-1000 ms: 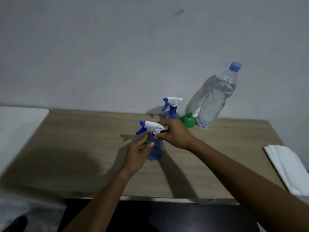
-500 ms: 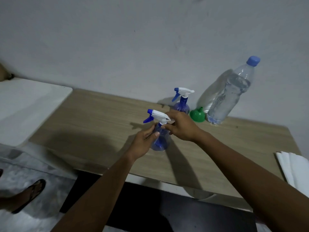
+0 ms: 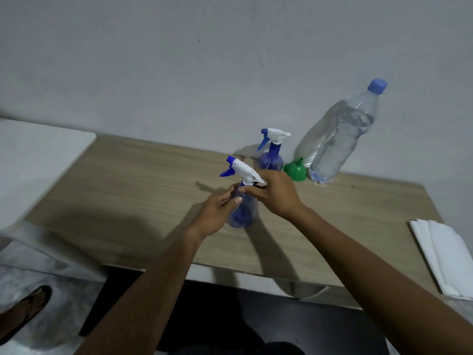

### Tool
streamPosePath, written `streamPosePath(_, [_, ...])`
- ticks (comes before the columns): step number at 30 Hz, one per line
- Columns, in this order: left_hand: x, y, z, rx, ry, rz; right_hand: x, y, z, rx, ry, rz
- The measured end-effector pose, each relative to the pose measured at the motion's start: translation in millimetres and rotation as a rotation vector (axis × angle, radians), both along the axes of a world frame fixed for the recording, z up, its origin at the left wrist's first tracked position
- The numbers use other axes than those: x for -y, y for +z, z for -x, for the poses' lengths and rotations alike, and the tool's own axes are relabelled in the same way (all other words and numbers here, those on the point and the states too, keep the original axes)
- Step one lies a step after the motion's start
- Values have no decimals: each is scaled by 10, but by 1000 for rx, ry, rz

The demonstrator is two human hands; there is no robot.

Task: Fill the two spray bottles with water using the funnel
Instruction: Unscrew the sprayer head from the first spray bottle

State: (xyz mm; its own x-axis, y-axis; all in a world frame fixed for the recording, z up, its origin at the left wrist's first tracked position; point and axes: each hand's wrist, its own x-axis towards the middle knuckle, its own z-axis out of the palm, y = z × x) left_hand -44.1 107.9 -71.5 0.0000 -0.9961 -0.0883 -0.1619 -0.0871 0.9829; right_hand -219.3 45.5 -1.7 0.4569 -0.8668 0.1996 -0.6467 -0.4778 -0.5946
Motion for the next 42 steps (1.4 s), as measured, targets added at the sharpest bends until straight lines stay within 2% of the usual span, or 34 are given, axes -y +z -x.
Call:
streamPosePath(11, [-15, 11, 37, -61, 5, 33, 35, 60, 138, 7, 173, -131])
streamPosePath(19, [-32, 1, 36, -48, 13, 7, 35, 82, -76, -127, 60, 80])
streamPosePath(25, [-38, 32, 41, -48, -10, 13, 54, 65, 32, -63, 134, -9])
streamPosePath(34, [-30, 18, 26, -40, 3, -2, 165, 148, 132, -119, 261, -155])
streamPosePath(42, [-43, 27, 34, -32, -14, -13, 73, 61, -44, -135, 74, 85])
